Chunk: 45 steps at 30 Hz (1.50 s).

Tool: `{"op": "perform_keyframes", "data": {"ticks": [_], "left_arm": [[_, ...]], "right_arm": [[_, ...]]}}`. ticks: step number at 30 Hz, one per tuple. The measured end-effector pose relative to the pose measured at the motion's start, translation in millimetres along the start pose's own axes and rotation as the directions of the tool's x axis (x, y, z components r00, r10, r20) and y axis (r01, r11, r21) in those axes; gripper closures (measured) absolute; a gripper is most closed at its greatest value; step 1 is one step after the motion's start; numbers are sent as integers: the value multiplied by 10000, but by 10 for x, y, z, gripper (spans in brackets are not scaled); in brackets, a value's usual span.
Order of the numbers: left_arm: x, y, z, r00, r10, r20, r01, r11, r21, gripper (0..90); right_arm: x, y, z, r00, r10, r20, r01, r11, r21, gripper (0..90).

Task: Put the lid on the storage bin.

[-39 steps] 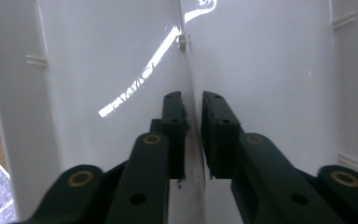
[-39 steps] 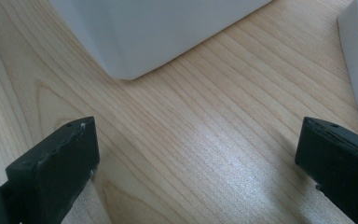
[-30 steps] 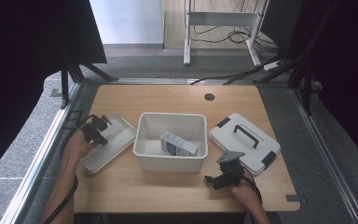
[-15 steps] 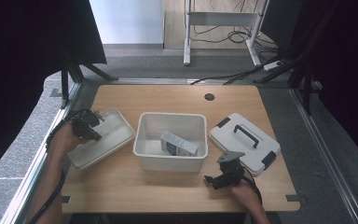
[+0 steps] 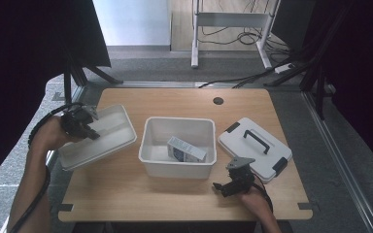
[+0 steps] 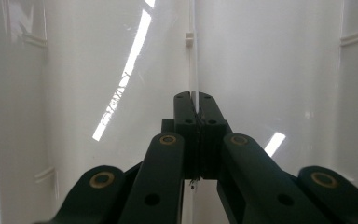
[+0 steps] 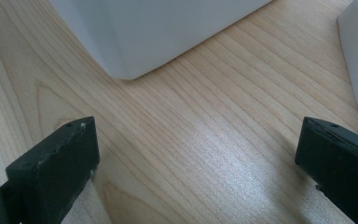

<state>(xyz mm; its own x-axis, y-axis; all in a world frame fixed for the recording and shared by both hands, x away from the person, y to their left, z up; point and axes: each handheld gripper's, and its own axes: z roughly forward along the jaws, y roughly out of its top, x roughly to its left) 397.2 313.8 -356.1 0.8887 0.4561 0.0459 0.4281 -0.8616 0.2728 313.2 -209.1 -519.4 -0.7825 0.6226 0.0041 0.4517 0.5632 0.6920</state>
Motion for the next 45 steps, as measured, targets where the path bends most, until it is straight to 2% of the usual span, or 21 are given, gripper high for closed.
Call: {"op": "perform_keyframes", "data": {"ticks": [4,9,17,19,22,25,27,28,29,39,45], "left_arm": [[-46,89,-123,9981,585,190,-582,9981,-181,890],[-113,262,-195,9915,1234,410,-1218,9918,-397,890],[-226,627,-155,9779,2003,600,-1975,9790,-504,890],[-254,730,-132,9721,2251,658,-2220,9737,-514,890],[-302,882,-94,9666,2447,757,-2411,9690,-543,890],[-343,1041,-58,9563,2796,851,-2753,9595,-592,890],[-378,1149,-33,9519,2934,887,-2888,9554,-615,890],[-388,1206,-24,9458,3115,918,-3074,9499,-560,890],[-409,1259,-6,9443,3151,948,-3102,9486,-630,890],[-603,1783,199,9156,3841,1187,-3769,9229,-791,889],[-728,2049,333,8943,4280,1306,-4192,9034,-902,890]], "right_arm": [[-2,0,0,10000,-26,11,26,10000,0,0],[0,0,0,10000,7,9,-7,10000,3,0],[0,1,-1,10000,16,1,-16,10000,6,0],[0,1,-1,10000,18,1,-18,10000,5,0],[0,1,-1,10000,16,1,-16,10000,5,0],[0,1,-1,10000,17,1,-17,10000,5,0],[0,1,-1,10000,17,4,-17,10000,4,0],[0,0,0,10000,14,16,-14,10000,-2,0],[0,0,0,10000,17,15,-17,10000,-2,0],[-1,0,0,10000,5,19,-5,10000,-10,0],[0,0,0,10000,13,17,-13,10000,-5,0]]}}
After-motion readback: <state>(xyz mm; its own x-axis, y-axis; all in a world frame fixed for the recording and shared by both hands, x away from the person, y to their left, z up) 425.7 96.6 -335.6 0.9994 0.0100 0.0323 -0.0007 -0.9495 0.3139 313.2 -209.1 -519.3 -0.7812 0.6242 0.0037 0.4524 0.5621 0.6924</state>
